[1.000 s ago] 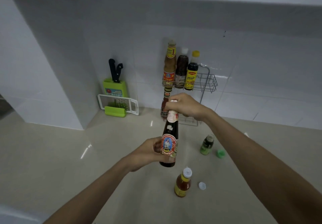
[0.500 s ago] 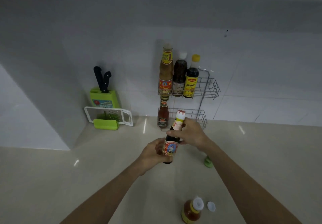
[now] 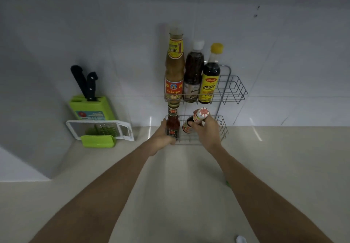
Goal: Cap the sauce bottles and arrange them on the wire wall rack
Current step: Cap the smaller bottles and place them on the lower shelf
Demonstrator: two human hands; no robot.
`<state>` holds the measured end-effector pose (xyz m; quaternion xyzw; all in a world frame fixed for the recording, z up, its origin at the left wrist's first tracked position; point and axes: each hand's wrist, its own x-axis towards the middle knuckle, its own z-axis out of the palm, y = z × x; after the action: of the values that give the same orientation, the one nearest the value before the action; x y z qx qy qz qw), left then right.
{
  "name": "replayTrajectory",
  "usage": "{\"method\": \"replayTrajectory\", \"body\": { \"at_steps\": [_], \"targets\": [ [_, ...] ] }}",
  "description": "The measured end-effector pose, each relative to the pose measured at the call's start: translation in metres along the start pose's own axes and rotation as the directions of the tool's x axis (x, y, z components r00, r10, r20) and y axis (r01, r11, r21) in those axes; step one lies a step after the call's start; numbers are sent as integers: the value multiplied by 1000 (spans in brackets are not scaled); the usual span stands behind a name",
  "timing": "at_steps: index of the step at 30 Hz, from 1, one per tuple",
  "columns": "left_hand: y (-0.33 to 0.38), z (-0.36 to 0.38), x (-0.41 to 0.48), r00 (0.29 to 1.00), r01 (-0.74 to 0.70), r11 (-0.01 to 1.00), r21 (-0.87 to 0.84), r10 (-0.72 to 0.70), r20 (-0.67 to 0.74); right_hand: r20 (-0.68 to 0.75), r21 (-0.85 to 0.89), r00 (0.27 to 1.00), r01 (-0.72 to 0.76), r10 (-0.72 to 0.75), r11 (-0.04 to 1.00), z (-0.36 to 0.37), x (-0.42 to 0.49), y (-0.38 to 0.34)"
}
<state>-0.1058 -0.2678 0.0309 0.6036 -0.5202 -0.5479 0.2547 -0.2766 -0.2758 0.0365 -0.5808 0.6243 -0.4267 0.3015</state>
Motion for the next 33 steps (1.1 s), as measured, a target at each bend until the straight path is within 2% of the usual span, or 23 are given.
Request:
{"method": "replayTrajectory", "body": {
  "at_steps": [4,8,12,16,24,33],
  "targets": [
    [-7,9,12,999,-41,999,1,41,-14,39,-153,999,3,3,988,15,21,3],
    [-18,18,15,996,-59,998,-16,58,-69,170,-345,985,95,-37,934,27,41,3],
    [-23,19,18,994,-64,998,-6,63,-89,209,-414,976,37,55,909,35,54,4],
    [-24,16,20,996,-50,999,20,51,-71,219,-400,968,-27,125,916,39,55,11],
    [-23,10,18,998,-51,997,57,52,-33,259,-259,948,-115,184,959,40,43,13],
    [-23,15,-3,993,-111,990,86,114,-42,267,-276,951,-78,154,958,16,12,8]
  ]
}}
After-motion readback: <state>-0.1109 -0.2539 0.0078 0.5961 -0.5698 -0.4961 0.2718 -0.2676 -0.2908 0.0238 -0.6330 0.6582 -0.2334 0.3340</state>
